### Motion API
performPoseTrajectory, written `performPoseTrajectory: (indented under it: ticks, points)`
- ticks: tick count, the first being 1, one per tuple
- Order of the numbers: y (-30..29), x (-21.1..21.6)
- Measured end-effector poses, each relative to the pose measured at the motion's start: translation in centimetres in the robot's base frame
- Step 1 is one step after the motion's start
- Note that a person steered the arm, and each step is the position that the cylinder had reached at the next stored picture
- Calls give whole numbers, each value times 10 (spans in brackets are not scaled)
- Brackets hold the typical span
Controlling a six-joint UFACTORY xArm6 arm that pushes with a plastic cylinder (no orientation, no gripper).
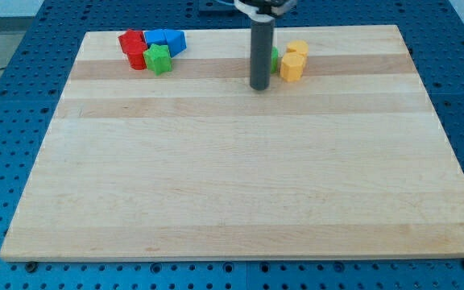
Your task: Touch the bottom of green star
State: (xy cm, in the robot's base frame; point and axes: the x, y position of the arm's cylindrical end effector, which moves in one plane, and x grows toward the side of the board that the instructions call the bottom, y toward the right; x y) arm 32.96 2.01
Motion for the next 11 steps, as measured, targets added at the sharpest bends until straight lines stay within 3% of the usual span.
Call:
performPoseTrajectory:
  ticks: [2, 6, 10, 11]
  points:
    - [-47, -30]
    - [-152, -30]
    - [-202, -24]
    - [-244, -13]
